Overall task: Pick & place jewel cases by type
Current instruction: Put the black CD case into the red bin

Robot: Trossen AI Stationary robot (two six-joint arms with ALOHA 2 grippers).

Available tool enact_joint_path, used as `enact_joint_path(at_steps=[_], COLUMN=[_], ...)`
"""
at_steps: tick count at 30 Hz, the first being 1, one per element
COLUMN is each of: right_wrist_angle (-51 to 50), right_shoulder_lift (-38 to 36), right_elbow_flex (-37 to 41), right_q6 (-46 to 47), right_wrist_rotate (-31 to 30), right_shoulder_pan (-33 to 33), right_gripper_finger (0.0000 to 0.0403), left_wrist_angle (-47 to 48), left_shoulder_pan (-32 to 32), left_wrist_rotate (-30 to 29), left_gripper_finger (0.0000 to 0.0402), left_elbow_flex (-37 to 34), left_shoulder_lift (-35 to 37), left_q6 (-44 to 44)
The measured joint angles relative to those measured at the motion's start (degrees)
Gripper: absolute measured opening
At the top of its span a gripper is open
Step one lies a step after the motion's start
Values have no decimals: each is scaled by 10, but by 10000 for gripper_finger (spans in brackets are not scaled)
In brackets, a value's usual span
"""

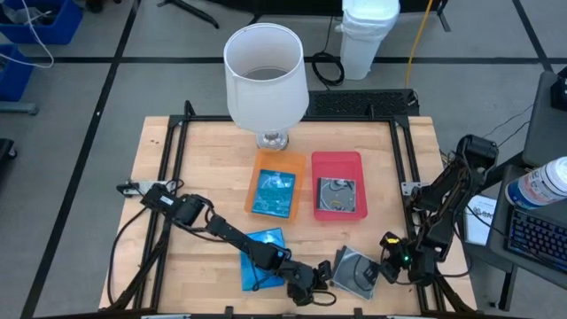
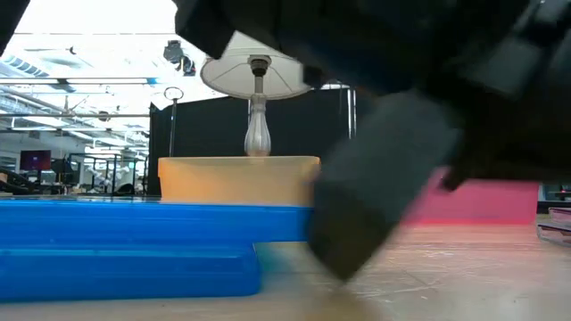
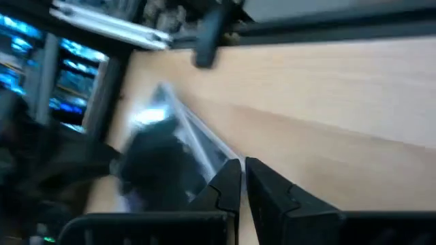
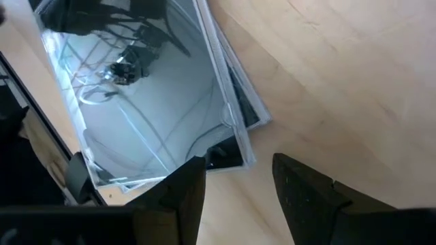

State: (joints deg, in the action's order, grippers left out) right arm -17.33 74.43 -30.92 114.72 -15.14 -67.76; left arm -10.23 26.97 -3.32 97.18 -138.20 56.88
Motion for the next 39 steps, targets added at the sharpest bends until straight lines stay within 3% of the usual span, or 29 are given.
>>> enact_joint_path(at_steps=[8, 16, 21, 30, 34, 39], right_wrist_angle=[-8, 95, 109, 121, 127, 128], right_shoulder_lift=[-7, -10, -10, -9, -9, -10], right_elbow_flex=[2, 49, 63, 65, 65, 65], right_q6=[-20, -30, -30, -47, -56, -62], right_wrist_rotate=[-14, -24, -31, -31, -31, -45], right_shoulder_pan=[0, 0, 0, 0, 1, 1], right_gripper_finger=[166, 161, 164, 162, 164, 163], left_wrist_angle=[-25, 72, 165, 230, 305, 378], left_shoulder_pan=[1, 2, 4, -4, -2, 8], left_wrist_rotate=[-35, -58, -70, -51, -40, -81], left_gripper_finger=[30, 30, 20, 4, 4, 5], left_elbow_flex=[2, 42, 100, 178, 233, 316], left_shoulder_lift=[-11, -13, -18, -26, -73, -129], left_q6=[-4, 10, 21, 5, -12, -12])
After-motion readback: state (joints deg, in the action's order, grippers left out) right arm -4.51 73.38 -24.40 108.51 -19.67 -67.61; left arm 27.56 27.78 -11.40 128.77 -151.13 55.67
